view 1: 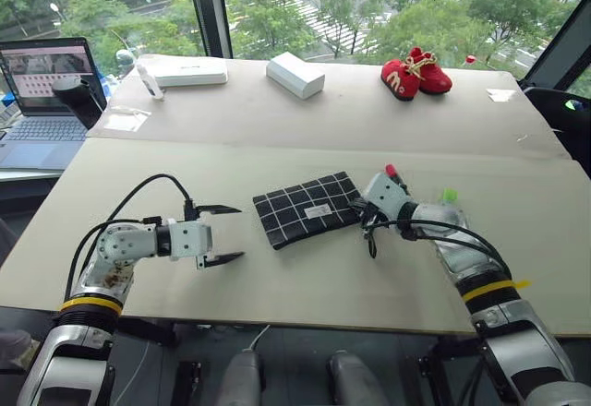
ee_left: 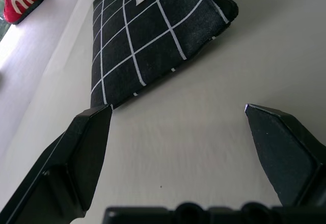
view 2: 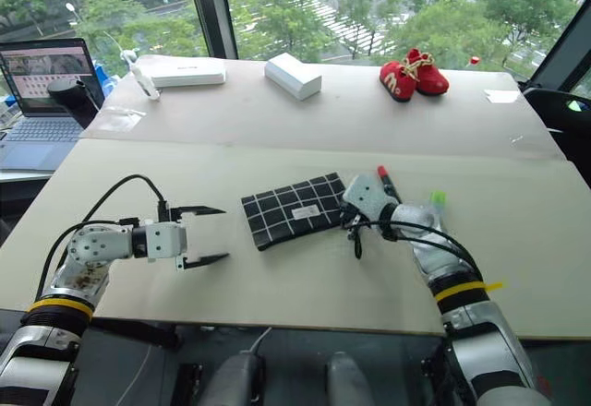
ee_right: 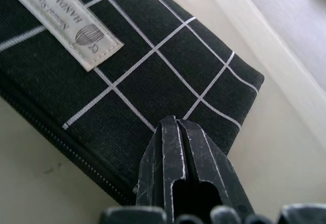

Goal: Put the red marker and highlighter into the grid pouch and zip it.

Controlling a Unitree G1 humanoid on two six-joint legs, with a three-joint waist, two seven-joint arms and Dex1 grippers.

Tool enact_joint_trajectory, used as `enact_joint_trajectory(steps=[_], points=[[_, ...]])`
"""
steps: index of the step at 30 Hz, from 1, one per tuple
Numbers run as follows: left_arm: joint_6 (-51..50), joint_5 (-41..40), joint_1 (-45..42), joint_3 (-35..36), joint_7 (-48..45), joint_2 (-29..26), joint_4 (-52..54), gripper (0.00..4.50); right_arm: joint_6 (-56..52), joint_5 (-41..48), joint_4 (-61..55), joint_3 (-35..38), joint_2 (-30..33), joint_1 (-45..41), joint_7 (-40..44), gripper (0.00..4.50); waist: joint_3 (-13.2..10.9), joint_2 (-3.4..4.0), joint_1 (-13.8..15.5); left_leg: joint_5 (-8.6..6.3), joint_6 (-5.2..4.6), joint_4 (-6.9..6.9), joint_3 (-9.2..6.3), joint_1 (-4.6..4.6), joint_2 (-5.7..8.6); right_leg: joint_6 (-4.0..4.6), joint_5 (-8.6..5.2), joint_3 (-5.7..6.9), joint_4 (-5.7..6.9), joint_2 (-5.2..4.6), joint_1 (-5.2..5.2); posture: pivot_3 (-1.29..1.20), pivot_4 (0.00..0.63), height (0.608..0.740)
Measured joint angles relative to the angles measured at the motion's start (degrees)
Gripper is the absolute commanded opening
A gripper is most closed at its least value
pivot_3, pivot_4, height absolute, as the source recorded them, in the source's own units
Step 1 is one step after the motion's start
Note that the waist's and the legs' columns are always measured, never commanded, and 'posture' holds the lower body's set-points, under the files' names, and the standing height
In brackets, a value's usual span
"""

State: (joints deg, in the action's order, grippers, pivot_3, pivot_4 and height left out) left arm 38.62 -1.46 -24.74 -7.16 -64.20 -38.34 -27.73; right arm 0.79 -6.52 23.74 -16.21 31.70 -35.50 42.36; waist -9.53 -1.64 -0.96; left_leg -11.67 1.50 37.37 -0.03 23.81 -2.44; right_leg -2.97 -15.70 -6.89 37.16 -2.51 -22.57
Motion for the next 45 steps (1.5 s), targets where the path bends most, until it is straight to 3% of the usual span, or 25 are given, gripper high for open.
enact_joint_trajectory(steps=[10,21,39,40,41,45], points=[[1.08,7.73,-7.05,-6.71,4.21,4.69,0.23,4.50,4.61,-3.30,2.75,-0.98,-0.72,-1.73,0.89,0.05,0.01,-0.02,-0.35,0.00,-0.01,0.07,-0.04,-0.09,-0.04,0.01,0.01,-0.01,0.02,0.07,0.12,0.00,0.150,0.729],[5.50,12.35,-11.10,-8.83,10.53,6.45,-5.24,4.50,4.64,-3.40,2.69,-0.10,-1.08,-1.29,0.82,0.05,0.02,-0.02,-0.68,0.00,-0.01,0.10,-0.06,-0.09,-0.02,0.01,0.01,0.00,0.03,0.05,0.15,0.00,0.150,0.729],[5.18,14.94,-10.83,-12.00,14.78,7.48,-2.36,4.50,4.41,-3.40,2.26,1.41,-1.67,-0.19,0.81,0.05,0.02,-0.02,-0.67,0.00,-0.01,0.10,-0.07,-0.09,-0.01,0.01,0.01,0.00,0.03,0.05,0.17,0.00,0.150,0.729],[5.19,15.02,-10.83,-12.06,15.00,7.48,-2.48,3.99,4.39,-3.41,2.25,1.43,-1.67,-0.17,0.81,0.00,0.02,-0.02,-0.66,0.00,-0.01,0.10,-0.07,-0.09,-0.01,0.01,0.01,0.00,0.03,0.05,0.17,0.00,0.150,0.729],[5.19,15.16,-10.83,-12.18,15.22,7.48,-2.67,3.80,4.38,-3.41,2.24,1.43,-1.67,-0.17,0.81,0.00,0.02,-0.02,-0.66,0.00,-0.01,0.10,-0.07,-0.09,-0.01,0.01,0.01,0.00,0.03,0.05,0.17,0.00,0.150,0.729],[4.99,15.75,-10.83,-12.66,15.92,7.64,-4.53,2.31,4.33,-3.40,1.99,1.58,-1.66,0.06,0.80,0.00,0.02,-0.02,-0.65,0.00,-0.01,0.10,-0.07,-0.09,-0.01,0.01,0.01,0.00,0.03,0.05,0.17,0.00,0.150,0.729]])
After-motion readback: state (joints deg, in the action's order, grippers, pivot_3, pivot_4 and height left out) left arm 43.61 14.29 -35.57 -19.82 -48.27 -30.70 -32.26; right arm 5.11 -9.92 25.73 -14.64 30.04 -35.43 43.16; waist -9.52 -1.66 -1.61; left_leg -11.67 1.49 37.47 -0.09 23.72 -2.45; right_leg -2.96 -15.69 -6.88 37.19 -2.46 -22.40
